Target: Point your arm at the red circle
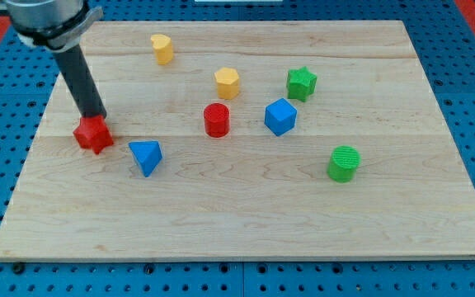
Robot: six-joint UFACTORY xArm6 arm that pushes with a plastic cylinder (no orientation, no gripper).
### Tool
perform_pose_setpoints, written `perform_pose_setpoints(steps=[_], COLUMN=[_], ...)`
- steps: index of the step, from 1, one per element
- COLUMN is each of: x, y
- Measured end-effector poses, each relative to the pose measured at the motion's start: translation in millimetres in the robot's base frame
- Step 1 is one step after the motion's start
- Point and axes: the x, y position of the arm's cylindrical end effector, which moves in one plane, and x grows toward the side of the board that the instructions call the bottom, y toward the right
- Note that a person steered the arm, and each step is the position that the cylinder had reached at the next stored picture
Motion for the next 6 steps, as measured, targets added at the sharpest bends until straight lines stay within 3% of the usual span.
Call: perform_pose_setpoints(steps=[1, 2, 4, 5, 6], x=[27.3, -6.8, -46.9, -46.2, -17.0], y=[1.0, 18.6, 140.7, 207.2, 221.9])
